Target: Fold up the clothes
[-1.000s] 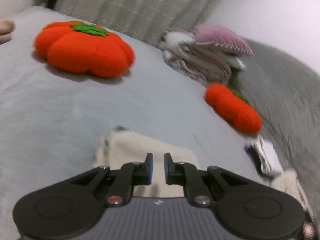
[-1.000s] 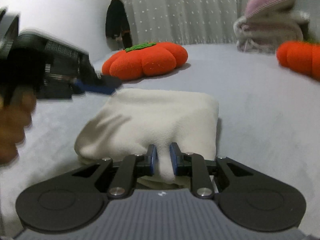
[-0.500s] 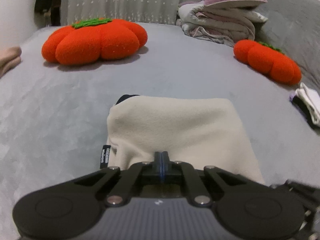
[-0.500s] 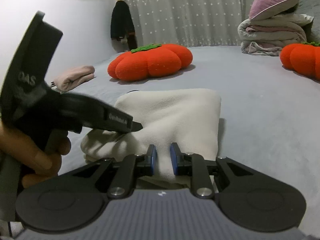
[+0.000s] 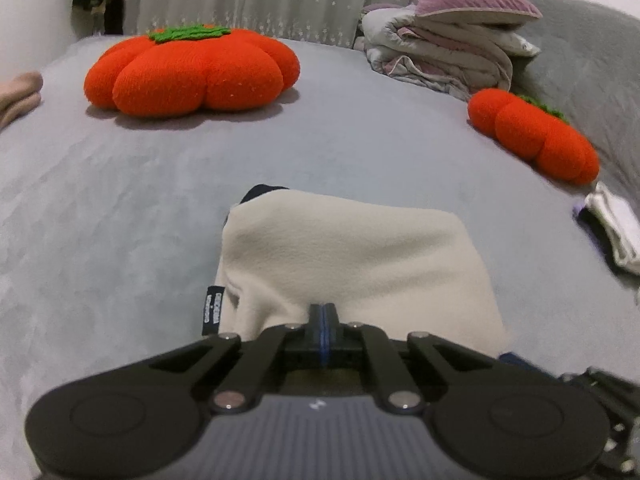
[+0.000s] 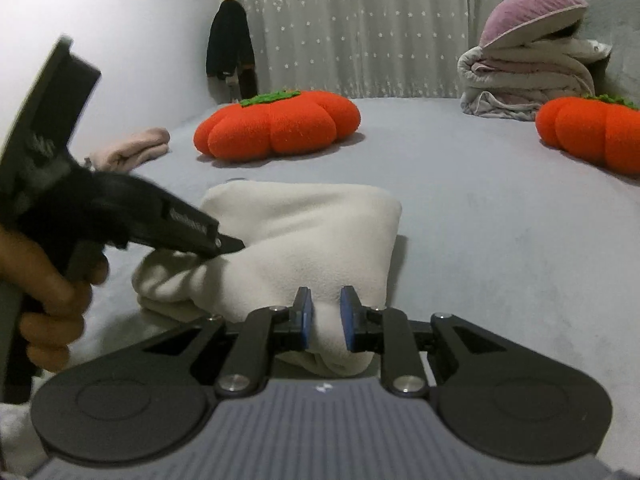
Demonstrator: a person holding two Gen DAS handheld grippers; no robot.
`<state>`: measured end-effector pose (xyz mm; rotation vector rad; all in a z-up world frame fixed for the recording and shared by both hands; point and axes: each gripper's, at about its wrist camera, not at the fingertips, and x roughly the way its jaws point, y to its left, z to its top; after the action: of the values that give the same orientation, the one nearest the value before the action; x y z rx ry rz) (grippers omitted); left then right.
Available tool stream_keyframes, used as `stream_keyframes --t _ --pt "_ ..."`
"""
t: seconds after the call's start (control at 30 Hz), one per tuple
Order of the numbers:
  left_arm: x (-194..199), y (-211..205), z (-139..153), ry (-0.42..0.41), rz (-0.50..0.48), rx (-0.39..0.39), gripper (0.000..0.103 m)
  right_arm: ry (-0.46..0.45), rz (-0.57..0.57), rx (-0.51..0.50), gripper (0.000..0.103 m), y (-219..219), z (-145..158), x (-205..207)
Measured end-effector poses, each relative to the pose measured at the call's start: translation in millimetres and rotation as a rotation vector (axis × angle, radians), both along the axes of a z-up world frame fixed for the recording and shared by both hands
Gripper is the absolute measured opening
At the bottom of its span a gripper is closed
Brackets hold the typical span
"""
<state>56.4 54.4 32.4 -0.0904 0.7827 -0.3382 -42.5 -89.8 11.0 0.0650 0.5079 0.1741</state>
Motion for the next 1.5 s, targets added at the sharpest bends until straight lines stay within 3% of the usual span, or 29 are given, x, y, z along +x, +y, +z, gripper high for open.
stream_keyframes --t 0.27,0.5,0.67,0.77,0.93,1.07,1.2,1.27,1.43,1.5 --pt "-39 -9 27 -0.081 -0.098 -0.079 0.004 0.001 -0.015 0.025 0.023 -5 -3 -2" --pt "-38 -20 -2 -0.056 -0.119 -0.001 0.008 0.018 0.007 0.033 0.023 -9 2 -1" --pt "-42 -24 -3 -0.071 -0.125 0.049 0.008 0.026 0.020 0.123 0.023 -28 21 16" --pt "-40 -23 -2 -0.065 -0.127 0.051 0.008 0.030 0.025 0.107 0.023 -29 25 34" --pt "-38 -22 -1 -0.054 -0.129 0.052 0.008 0.081 0.029 0.132 0.023 -30 8 55" --pt "-36 -21 0 -0.045 -0.132 0.052 0.008 0.094 0.041 0.137 0.014 -36 15 67" --pt "-35 -21 0 -0.044 -0.137 0.055 0.008 0.059 0.033 0.149 0.014 -40 26 80" --pt "-35 -21 0 -0.044 -0.139 0.056 0.008 0.048 0.026 0.156 0.021 -42 29 87" --pt "-34 -22 0 -0.045 -0.144 0.058 0.008 0.181 0.029 0.081 0.018 -32 9 123" --pt "-34 -20 0 -0.042 -0.148 0.053 0.008 0.198 0.028 0.095 0.018 -35 11 131"
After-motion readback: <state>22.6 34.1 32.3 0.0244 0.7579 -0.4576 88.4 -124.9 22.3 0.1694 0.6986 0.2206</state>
